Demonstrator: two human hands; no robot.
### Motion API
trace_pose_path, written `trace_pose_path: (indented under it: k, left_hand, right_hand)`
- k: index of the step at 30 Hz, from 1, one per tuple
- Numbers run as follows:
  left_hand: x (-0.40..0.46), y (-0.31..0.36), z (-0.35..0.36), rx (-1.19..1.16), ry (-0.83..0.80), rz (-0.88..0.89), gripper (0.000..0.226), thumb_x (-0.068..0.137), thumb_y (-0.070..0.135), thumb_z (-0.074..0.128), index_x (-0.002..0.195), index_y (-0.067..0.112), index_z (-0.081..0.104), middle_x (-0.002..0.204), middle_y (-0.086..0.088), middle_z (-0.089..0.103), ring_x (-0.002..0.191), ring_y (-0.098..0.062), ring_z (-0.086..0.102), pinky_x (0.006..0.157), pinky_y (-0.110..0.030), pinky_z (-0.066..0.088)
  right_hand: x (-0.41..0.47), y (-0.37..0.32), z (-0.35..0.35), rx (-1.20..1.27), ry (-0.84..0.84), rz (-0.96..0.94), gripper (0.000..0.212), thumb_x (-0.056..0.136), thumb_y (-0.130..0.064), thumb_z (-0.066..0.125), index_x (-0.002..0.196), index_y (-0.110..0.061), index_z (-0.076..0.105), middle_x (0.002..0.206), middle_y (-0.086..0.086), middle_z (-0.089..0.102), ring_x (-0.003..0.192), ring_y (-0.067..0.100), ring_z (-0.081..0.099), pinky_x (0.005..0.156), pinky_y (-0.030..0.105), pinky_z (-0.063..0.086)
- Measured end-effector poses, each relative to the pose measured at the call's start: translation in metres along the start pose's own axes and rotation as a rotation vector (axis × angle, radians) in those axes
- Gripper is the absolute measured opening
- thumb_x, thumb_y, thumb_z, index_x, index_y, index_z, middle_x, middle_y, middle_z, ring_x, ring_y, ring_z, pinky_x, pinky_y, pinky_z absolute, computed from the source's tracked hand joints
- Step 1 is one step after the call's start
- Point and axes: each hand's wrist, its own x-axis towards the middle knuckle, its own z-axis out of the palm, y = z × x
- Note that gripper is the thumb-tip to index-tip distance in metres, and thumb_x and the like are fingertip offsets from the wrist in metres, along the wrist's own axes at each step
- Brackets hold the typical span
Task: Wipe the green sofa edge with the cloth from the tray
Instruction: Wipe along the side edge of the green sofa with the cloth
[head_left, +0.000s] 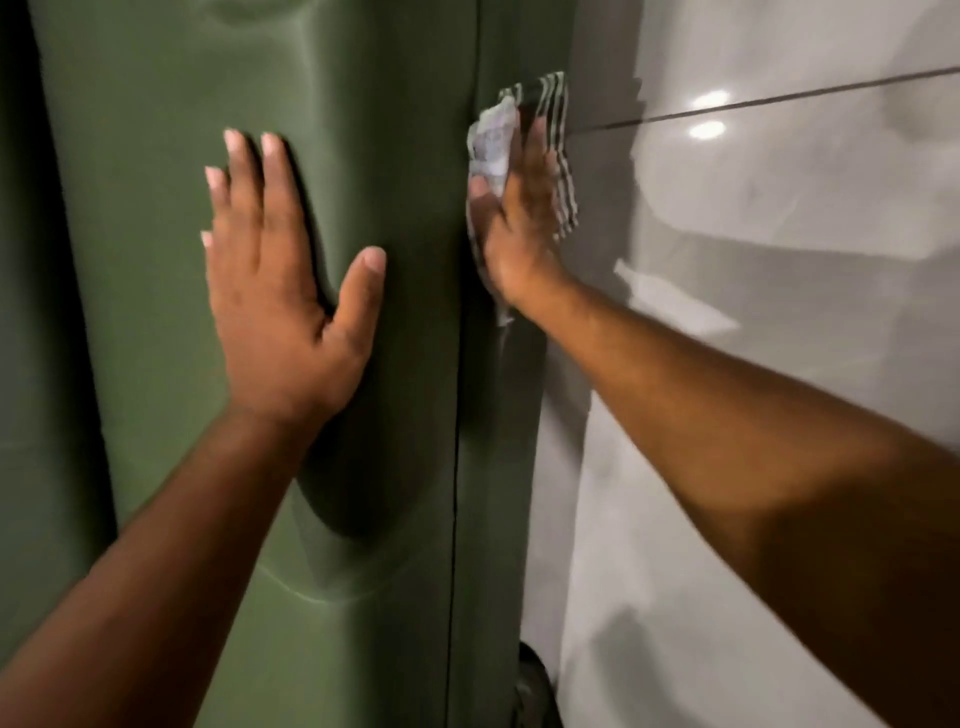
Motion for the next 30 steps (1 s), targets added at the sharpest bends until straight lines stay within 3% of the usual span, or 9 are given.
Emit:
trace_pose_path:
  k: [2, 4, 7, 13, 15, 18, 22, 26, 30]
  left_hand:
    - [-0.001, -0.002, 0.003, 0.001, 0.030, 0.028, 0.080, 0.097, 0.056, 0.040, 0.157, 0.010, 0.013, 0.166, -0.017, 0.009, 0.154, -0.035, 0.006, 0.123, -0.049, 0.008]
    - [-0.003, -0.002, 0.006, 0.012, 0.054, 0.023, 0.080, 0.096, 0.056, 0.040, 0.157, 0.010, 0.015, 0.165, -0.017, 0.011, 0.153, -0.036, 0.009, 0.123, -0.050, 0.011]
    - [-0.002, -0.002, 0.007, 0.045, 0.076, 0.008, 0.081, 0.092, 0.054, 0.042, 0.157, 0.012, 0.017, 0.165, -0.015, 0.013, 0.153, -0.035, 0.011, 0.122, -0.053, 0.014]
    - [-0.005, -0.004, 0.012, 0.041, 0.104, 0.025, 0.080, 0.092, 0.055, 0.039, 0.157, 0.013, 0.017, 0.165, -0.015, 0.015, 0.153, -0.034, 0.011, 0.122, -0.054, 0.013]
    - [-0.005, -0.005, 0.015, 0.063, 0.127, 0.033, 0.080, 0.093, 0.055, 0.037, 0.156, 0.011, 0.019, 0.164, -0.017, 0.016, 0.153, -0.036, 0.013, 0.121, -0.056, 0.014]
    - [-0.005, -0.007, 0.018, 0.116, 0.138, 0.039, 0.080, 0.093, 0.055, 0.035, 0.155, 0.007, 0.018, 0.163, -0.021, 0.017, 0.152, -0.039, 0.013, 0.120, -0.056, 0.013]
    - [-0.002, -0.006, 0.024, 0.103, 0.130, 0.061, 0.082, 0.094, 0.055, 0.033, 0.154, 0.002, 0.018, 0.162, -0.024, 0.017, 0.152, -0.040, 0.013, 0.121, -0.056, 0.011]
    - [-0.001, -0.005, 0.022, 0.104, 0.142, 0.047, 0.082, 0.093, 0.055, 0.034, 0.155, 0.004, 0.017, 0.163, -0.023, 0.015, 0.152, -0.038, 0.012, 0.121, -0.053, 0.010]
    - [-0.002, -0.004, 0.021, 0.101, 0.112, 0.022, 0.082, 0.093, 0.054, 0.035, 0.156, 0.006, 0.015, 0.164, -0.022, 0.013, 0.153, -0.037, 0.010, 0.122, -0.052, 0.008]
  right_hand:
    - [-0.038, 0.001, 0.006, 0.041, 0.114, -0.026, 0.065, 0.096, -0.026, 0.048, 0.150, -0.005, 0.017, 0.158, 0.026, 0.018, 0.146, 0.044, 0.017, 0.117, 0.061, 0.018]
    - [-0.099, 0.021, 0.013, 0.060, 0.085, -0.078, 0.072, 0.097, -0.024, 0.051, 0.152, -0.020, 0.005, 0.161, 0.017, 0.010, 0.149, 0.036, 0.012, 0.120, 0.056, 0.015]
    - [-0.196, 0.043, 0.021, 0.149, -0.067, 0.037, 0.071, 0.096, -0.050, 0.041, 0.143, -0.054, -0.012, 0.162, -0.006, -0.004, 0.151, 0.020, 0.002, 0.120, 0.056, 0.013]
    - [-0.196, 0.041, 0.029, 0.047, -0.086, 0.053, 0.062, 0.085, -0.078, 0.017, 0.131, -0.066, -0.023, 0.158, -0.002, -0.004, 0.151, 0.026, 0.000, 0.120, 0.056, 0.012]
    - [-0.167, 0.040, 0.021, 0.091, -0.093, 0.026, 0.068, 0.084, -0.079, 0.021, 0.134, -0.061, -0.022, 0.160, 0.002, -0.002, 0.151, 0.029, -0.001, 0.121, 0.056, 0.011]
    - [-0.087, 0.025, 0.018, 0.090, 0.033, 0.003, 0.070, 0.090, -0.057, 0.031, 0.144, -0.028, -0.002, 0.160, 0.023, 0.012, 0.148, 0.042, 0.010, 0.118, 0.062, 0.014]
    - [-0.031, 0.023, 0.015, 0.033, 0.080, -0.055, 0.064, 0.099, -0.038, 0.037, 0.151, -0.009, 0.012, 0.161, 0.023, 0.010, 0.148, 0.042, 0.006, 0.118, 0.063, 0.008]
    - [-0.042, 0.022, 0.012, 0.072, 0.067, -0.085, 0.064, 0.100, -0.051, 0.029, 0.151, -0.020, 0.008, 0.162, 0.019, 0.010, 0.150, 0.037, 0.005, 0.118, 0.063, 0.009]
    - [-0.145, 0.047, 0.016, 0.030, -0.043, -0.096, 0.063, 0.098, -0.058, 0.023, 0.148, -0.040, -0.012, 0.165, 0.003, -0.001, 0.151, 0.031, 0.007, 0.117, 0.061, 0.017]
